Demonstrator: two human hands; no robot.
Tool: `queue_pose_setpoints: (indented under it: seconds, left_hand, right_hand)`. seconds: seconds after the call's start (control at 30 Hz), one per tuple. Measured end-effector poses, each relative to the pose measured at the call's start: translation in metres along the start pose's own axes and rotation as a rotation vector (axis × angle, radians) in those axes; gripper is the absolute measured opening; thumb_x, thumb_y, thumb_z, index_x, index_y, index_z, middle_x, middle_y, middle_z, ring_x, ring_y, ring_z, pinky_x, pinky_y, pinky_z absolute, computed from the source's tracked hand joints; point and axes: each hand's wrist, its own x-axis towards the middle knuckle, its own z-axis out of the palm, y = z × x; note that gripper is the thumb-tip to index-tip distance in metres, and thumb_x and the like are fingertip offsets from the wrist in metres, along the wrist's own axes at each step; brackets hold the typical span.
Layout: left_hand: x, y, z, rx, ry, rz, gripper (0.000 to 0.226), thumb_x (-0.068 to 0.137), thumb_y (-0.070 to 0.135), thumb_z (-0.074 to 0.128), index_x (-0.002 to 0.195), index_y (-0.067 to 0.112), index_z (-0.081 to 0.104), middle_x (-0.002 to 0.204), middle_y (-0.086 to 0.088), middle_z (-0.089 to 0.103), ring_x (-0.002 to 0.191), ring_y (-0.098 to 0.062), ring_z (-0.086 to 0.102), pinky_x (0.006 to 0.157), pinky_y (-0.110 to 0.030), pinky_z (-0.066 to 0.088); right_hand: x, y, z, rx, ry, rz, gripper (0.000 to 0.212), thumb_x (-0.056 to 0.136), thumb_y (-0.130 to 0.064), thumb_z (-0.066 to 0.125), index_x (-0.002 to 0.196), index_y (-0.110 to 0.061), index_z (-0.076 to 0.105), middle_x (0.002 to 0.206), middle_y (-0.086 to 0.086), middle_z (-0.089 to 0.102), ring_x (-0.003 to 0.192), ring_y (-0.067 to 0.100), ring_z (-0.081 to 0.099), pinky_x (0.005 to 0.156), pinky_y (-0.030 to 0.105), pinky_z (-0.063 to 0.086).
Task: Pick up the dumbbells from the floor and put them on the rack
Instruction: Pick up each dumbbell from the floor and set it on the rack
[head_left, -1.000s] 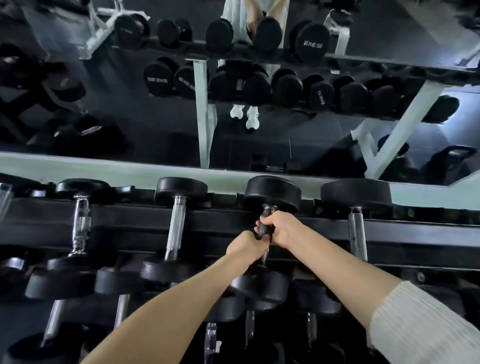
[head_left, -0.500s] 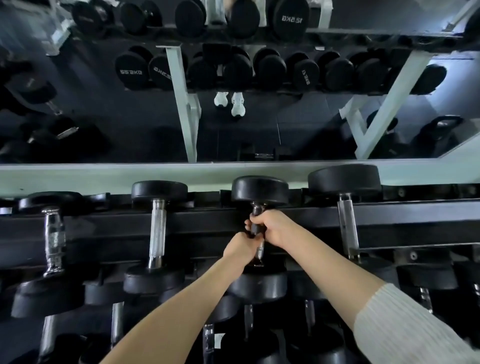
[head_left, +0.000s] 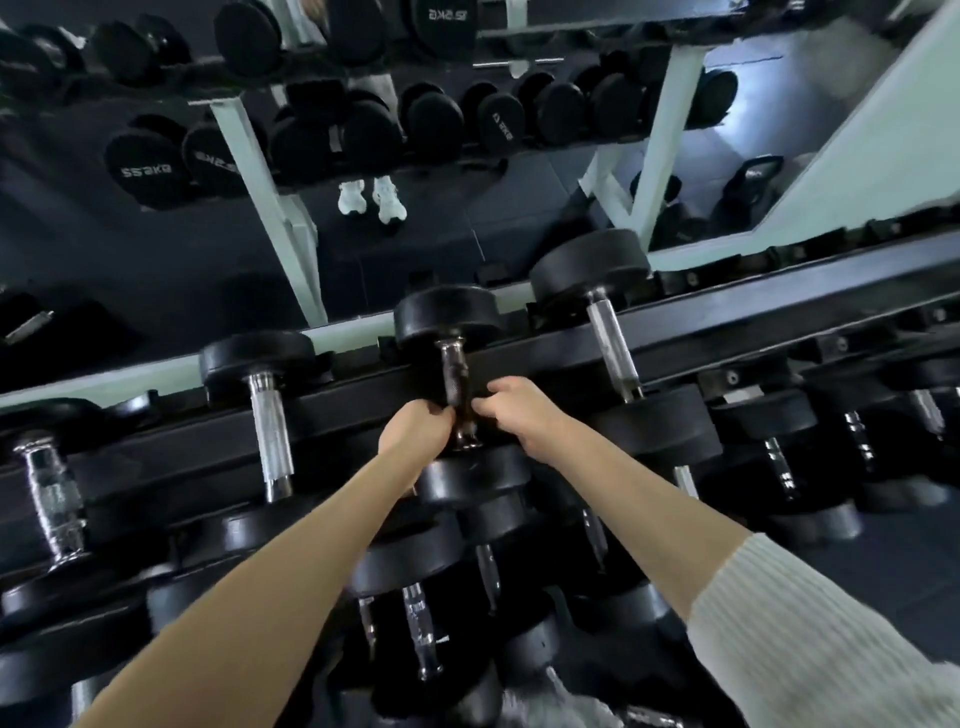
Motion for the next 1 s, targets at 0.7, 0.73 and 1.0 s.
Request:
queue_pose_setpoints:
  seconds: [0.7, 0.73, 1.0]
  left_hand:
    - [-0.216, 0.088, 0.247, -0.005, -0.281, 0.469, 0.018, 0.086, 0.027, 0.057, 0.096, 0.016, 0.067, 0.096, 0.002, 0.070, 0.095, -0.019, 0.064, 0.089, -0.033, 0.049]
    - [-0.231, 0.084, 0.268, -0.001, -0.321, 0.469, 0.015, 0.086, 0.027, 0.057, 0.092, 0.018, 0.066, 0.094, 0.002, 0.069, 0.095, -0.020, 0.065, 0.089, -0.035, 0.049]
    - [-0.311, 0.046, 0.424, 0.144, -0.534, 0.426, 0.011, 0.082, 0.036, 0.058, 0.075, 0.028, 0.061, 0.087, 0.001, 0.069, 0.093, -0.026, 0.067, 0.087, -0.044, 0.052]
  right_hand:
    - [-0.253, 0.262, -0.201, 0.376, 0.429, 0.168, 0.037, 0.084, -0.007, 0.057, 0.121, -0.008, 0.059, 0.101, 0.022, 0.069, 0.085, 0.020, 0.059, 0.095, 0.040, 0.051]
    - [-0.267, 0.287, -0.209, 0.390, 0.454, 0.192, 0.037, 0.084, -0.008, 0.057, 0.121, -0.007, 0.058, 0.095, 0.019, 0.068, 0.084, 0.020, 0.058, 0.094, 0.040, 0.052]
    - [-0.351, 0.484, -0.248, 0.625, 0.549, 0.475, 0.031, 0.088, -0.002, 0.054, 0.119, -0.002, 0.056, 0.075, 0.007, 0.062, 0.067, 0.017, 0.059, 0.062, 0.024, 0.051]
